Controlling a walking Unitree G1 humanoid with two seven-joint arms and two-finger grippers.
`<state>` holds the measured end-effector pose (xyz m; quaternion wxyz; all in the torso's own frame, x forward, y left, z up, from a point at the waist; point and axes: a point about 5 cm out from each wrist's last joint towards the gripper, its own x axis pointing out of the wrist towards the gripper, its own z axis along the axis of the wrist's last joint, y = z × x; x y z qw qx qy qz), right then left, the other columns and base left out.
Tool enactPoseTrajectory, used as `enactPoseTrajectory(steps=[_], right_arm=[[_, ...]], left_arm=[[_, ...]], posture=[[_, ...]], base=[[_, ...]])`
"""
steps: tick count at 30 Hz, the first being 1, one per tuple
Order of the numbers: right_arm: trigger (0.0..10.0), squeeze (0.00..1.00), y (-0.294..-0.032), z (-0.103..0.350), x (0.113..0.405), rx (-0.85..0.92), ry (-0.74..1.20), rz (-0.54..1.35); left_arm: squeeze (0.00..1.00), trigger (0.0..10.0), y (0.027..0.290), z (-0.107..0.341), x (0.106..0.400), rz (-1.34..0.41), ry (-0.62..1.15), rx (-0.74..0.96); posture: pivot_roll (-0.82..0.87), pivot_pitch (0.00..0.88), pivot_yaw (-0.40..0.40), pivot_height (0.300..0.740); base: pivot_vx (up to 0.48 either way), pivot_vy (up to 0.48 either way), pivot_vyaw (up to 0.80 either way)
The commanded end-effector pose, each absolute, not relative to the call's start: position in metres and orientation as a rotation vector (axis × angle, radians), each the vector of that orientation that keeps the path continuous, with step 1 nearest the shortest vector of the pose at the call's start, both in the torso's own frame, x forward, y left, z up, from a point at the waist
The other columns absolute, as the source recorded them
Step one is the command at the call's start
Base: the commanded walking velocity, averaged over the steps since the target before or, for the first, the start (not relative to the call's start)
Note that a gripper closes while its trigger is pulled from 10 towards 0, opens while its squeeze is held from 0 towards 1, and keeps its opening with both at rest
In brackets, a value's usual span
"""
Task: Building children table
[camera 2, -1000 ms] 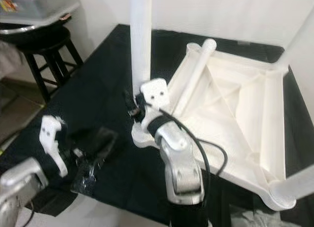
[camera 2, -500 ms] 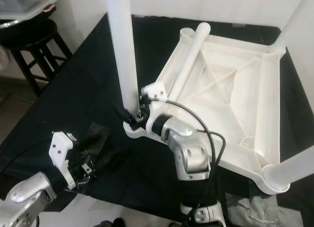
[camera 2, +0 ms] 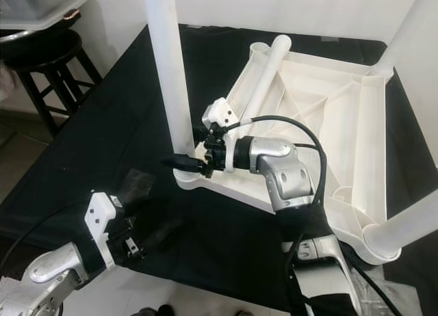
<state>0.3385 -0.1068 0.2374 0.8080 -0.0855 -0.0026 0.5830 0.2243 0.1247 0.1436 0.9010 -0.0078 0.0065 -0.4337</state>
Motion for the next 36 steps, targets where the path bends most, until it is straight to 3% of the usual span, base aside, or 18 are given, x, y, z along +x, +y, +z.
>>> enactPoseTrajectory(steps=[1,2,3,9,15,16,18,22,27,28,33,34,36], right_arm=[[3.5,0.0,-0.095,0.231,0.339,-0.178,0.026,1.327],[3.5,0.0,-0.095,0.231,0.339,-0.178,0.026,1.327],[0.0,0.0,-0.094,0.229,0.344,-0.157,0.038,1.343],[0.0,0.0,-0.098,0.217,0.353,-0.114,0.061,1.304],[0.0,0.0,-0.103,0.2,0.355,-0.094,0.067,1.076],[0.0,0.0,-0.101,0.187,0.349,-0.081,0.088,0.973],[0.0,0.0,-0.099,0.156,0.327,-0.059,0.175,0.569],[0.0,0.0,-0.08,0.142,0.294,-0.053,0.213,0.524],[0.0,0.0,-0.078,0.143,0.3,-0.071,0.194,0.564],[10.0,0.0,-0.081,0.143,0.305,-0.074,0.202,0.559],[10.0,0.0,-0.087,0.151,0.313,-0.086,0.193,0.551],[10.0,1.0,-0.088,0.159,0.314,-0.064,0.171,0.573],[10.0,1.0,-0.085,0.174,0.316,-0.042,0.118,0.731]], left_arm=[[0.0,10.0,0.125,0.139,0.224,-0.929,0.04,-0.024],[0.0,10.0,0.125,0.139,0.224,-0.929,0.04,-0.024],[0.0,10.0,0.123,0.138,0.225,-0.949,0.04,-0.031],[0.0,10.0,0.12,0.136,0.227,-0.969,0.034,-0.048],[0.0,10.0,0.12,0.136,0.23,-0.938,0.013,-0.044],[0.0,10.0,0.123,0.137,0.232,-0.907,-0.001,-0.033],[0.0,10.0,0.13,0.139,0.236,-0.822,-0.032,0.003],[0.0,10.0,0.133,0.14,0.238,-0.794,-0.047,0.025],[0.0,10.0,0.133,0.139,0.244,-0.812,-0.044,0.03],[0.0,10.0,0.133,0.139,0.245,-0.819,-0.042,0.033],[0.0,10.0,0.133,0.138,0.247,-0.807,-0.043,0.043],[0.0,10.0,0.134,0.137,0.248,-0.8,-0.044,0.044],[0.0,10.0,0.133,0.136,0.248,-0.8,-0.041,0.046]], posture=[[0.06,0.188,0.001,0.74],[0.06,0.188,0.001,0.74],[0.05,0.184,-0.003,0.74],[0.04,0.188,-0.01,0.74],[0.0,0.203,-0.029,0.74],[-0.02,0.207,-0.029,0.74],[-0.02,0.218,-0.019,0.74],[-0.05,0.222,0.003,0.74],[-0.05,0.206,0.014,0.74],[-0.05,0.201,0.012,0.74],[-0.04,0.194,0.011,0.74],[-0.04,0.19,0.009,0.74],[-0.03,0.188,0.008,0.74]], base=[[0.0,0.0,0.0],[0.0,0.0,0.0],[0.0,0.0,0.0],[0.0,0.0,0.0],[0.0,0.0,0.0],[0.0,0.0,0.0],[0.0,0.0,0.0],[0.0,0.0,0.0],[0.0,0.0,0.0],[0.0,0.0,0.0],[0.0,0.0,0.0],[0.0,0.0,0.0],[0.0,0.0,0.0]])
